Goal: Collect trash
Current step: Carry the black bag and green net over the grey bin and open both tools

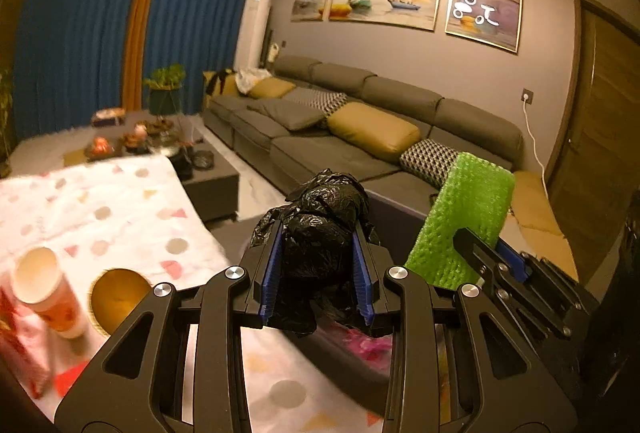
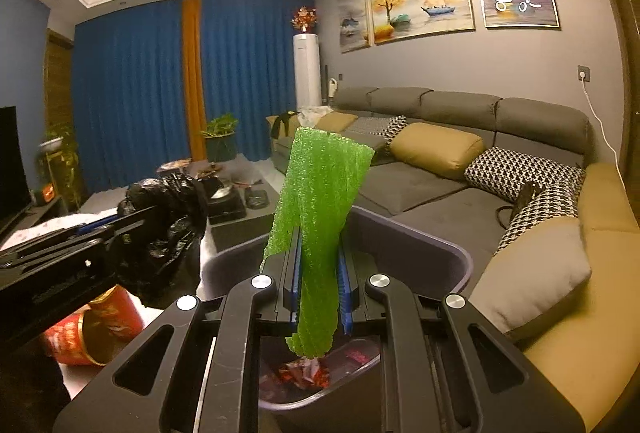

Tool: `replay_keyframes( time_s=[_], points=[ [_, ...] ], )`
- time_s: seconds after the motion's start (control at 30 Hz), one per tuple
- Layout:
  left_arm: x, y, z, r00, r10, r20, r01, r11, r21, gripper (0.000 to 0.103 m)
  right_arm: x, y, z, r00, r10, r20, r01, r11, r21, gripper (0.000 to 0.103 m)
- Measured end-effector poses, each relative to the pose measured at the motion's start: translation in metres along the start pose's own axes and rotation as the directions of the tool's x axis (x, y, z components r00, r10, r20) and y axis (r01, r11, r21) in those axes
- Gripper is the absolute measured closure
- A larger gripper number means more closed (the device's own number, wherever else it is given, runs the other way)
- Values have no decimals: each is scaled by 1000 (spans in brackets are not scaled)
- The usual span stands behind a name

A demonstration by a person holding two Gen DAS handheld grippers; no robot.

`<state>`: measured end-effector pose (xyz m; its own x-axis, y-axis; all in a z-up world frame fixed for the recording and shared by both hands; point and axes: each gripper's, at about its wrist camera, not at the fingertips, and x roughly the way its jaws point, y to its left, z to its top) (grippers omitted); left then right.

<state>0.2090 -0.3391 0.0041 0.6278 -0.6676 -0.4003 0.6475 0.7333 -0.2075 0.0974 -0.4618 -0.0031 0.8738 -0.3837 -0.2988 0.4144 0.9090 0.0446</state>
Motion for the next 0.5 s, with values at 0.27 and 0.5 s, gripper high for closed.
replay_keyframes(
  time_s=[0.27, 0.5],
  points=[
    [26, -4, -2, 999, -46, -27, 45, 999, -17, 72, 14, -12, -5, 999, -25, -26, 26, 1000, 12, 86],
    [38, -6, -5, 997, -63, -47, 62, 998, -17, 71, 22, -17, -4, 999, -20, -40, 21, 1000, 21, 86]
  ],
)
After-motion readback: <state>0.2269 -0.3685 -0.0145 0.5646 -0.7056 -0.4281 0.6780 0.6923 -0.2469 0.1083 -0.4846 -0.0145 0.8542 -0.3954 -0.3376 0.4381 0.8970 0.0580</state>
